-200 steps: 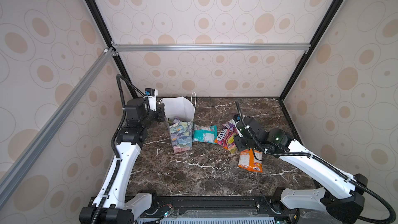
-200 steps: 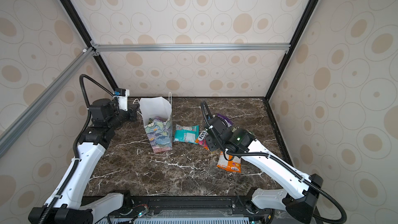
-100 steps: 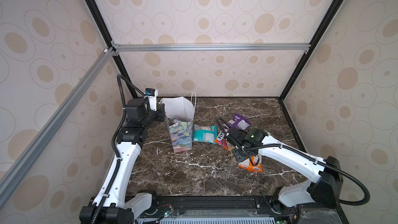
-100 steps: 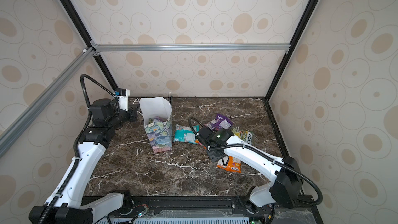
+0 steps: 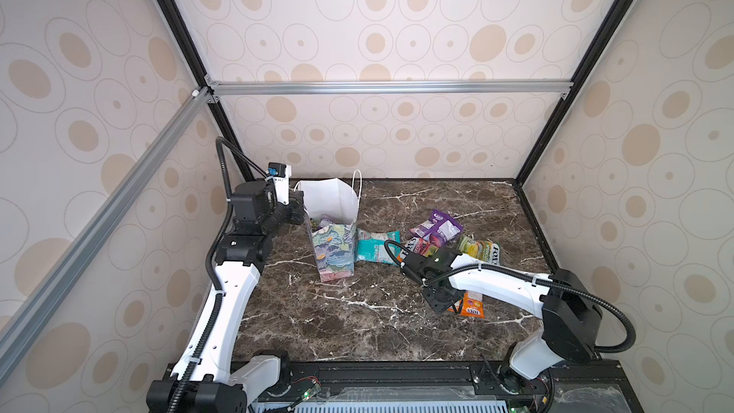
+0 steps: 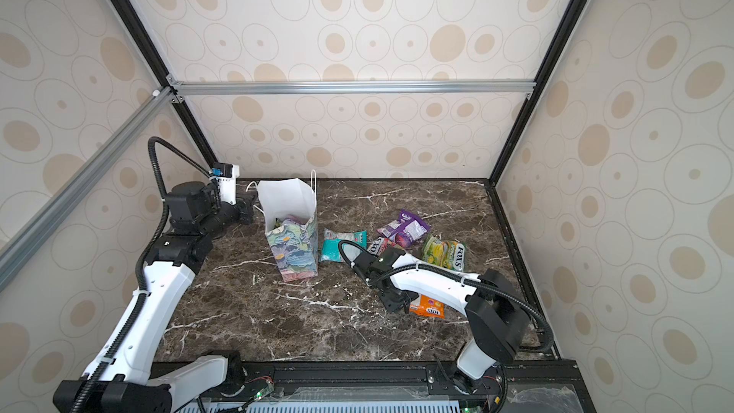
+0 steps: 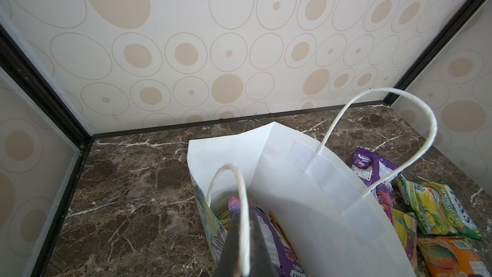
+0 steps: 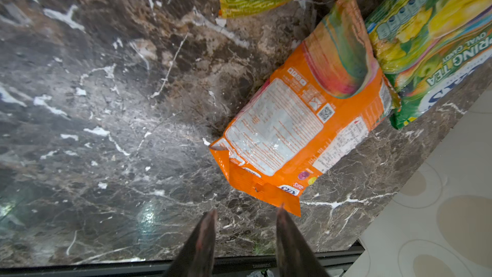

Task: Place the snacks into the paper bag
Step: Pick up the snack from the middle-right of the table.

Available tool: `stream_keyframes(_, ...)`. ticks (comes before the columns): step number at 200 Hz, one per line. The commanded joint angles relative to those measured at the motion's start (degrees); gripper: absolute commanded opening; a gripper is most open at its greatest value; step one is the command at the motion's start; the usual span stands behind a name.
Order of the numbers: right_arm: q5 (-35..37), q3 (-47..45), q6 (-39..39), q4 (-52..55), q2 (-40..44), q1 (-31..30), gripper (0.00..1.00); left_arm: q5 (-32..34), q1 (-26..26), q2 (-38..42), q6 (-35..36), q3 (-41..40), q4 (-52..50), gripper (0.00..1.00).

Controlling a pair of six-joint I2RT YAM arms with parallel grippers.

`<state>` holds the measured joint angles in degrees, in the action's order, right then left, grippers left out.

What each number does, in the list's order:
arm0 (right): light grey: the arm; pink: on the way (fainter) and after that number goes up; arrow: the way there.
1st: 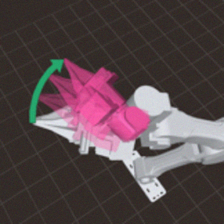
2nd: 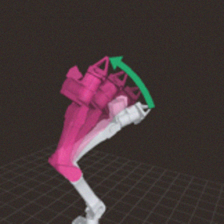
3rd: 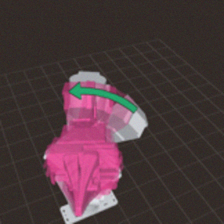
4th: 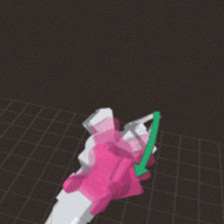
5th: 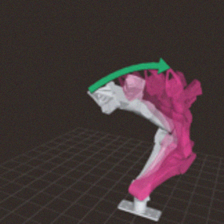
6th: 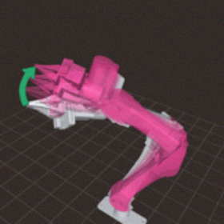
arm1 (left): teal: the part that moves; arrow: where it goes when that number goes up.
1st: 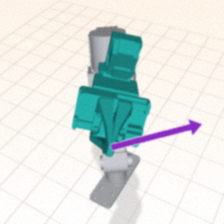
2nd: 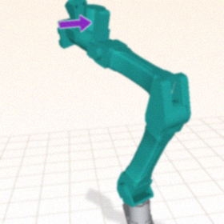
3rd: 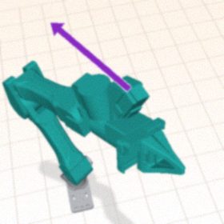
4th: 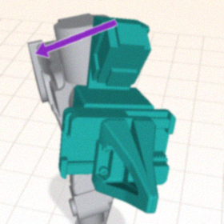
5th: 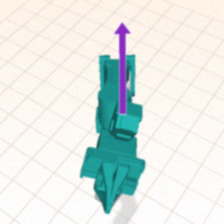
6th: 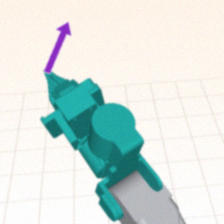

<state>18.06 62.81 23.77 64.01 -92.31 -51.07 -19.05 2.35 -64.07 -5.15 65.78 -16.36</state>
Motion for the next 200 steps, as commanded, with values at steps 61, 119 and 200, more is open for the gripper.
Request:
stream_keyframes(61, 0.44, -3.66, 0.13, -3.51, -6.62, -0.6, 0.41, -0.33, -0.19, 0.08, 1.02, 1.46, 0.04, 0.0)
stream_keyframes(119, 3.34, -2.12, 1.0, -3.41, -10.72, -0.61, 0.41, -0.51, -0.21, 0.09, 1.02, 1.53, 0.1, 0.0)
stream_keyframes(200, 7.27, -0.54, 1.82, -3.48, -12.69, -0.68, 0.33, -0.66, -0.22, 0.25, 1.02, 1.46, 0.13, 0.0)
